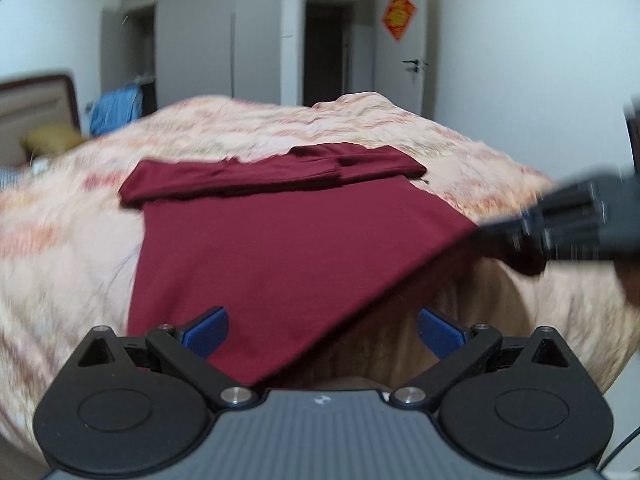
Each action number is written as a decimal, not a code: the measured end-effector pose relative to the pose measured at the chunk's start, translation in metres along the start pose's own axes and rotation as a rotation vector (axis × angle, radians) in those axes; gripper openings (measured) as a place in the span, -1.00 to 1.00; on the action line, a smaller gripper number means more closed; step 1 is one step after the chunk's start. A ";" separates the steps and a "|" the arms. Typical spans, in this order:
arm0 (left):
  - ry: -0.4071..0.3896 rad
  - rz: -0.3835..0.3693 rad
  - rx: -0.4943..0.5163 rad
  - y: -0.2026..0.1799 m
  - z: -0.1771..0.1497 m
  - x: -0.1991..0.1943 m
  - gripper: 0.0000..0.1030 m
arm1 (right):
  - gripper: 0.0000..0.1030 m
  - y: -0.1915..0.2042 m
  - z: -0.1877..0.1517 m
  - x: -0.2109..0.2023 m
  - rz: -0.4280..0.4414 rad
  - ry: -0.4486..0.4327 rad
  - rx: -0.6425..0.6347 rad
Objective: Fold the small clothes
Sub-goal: 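Grasp the shirt hem corners with the left and right grippers, then lift the hem with both grippers and fold it toward the collar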
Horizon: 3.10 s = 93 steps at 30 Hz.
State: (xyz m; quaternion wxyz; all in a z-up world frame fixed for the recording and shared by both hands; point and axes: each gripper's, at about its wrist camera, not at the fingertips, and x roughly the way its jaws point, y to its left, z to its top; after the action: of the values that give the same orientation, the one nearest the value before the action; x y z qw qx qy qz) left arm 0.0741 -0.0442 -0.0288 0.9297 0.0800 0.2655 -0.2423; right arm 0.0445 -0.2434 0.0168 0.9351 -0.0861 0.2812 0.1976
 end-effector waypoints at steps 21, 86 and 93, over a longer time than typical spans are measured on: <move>0.126 0.169 0.047 0.047 -0.021 0.035 -0.23 | -0.92 -0.017 0.027 -0.011 0.014 0.003 0.078; 0.167 0.014 0.179 0.111 0.202 0.111 -0.91 | -0.95 -0.148 0.159 0.087 -0.113 0.011 -0.121; 0.219 -0.017 0.116 0.141 0.200 0.191 -0.91 | -0.95 -0.183 0.155 0.163 -0.111 0.082 -0.065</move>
State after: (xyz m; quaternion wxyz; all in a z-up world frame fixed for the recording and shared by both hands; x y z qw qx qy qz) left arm 0.3760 -0.0546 0.0417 0.8870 0.1571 0.3515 -0.2549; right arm 0.3216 -0.3148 0.0626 0.9291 -0.1398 0.3075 0.1507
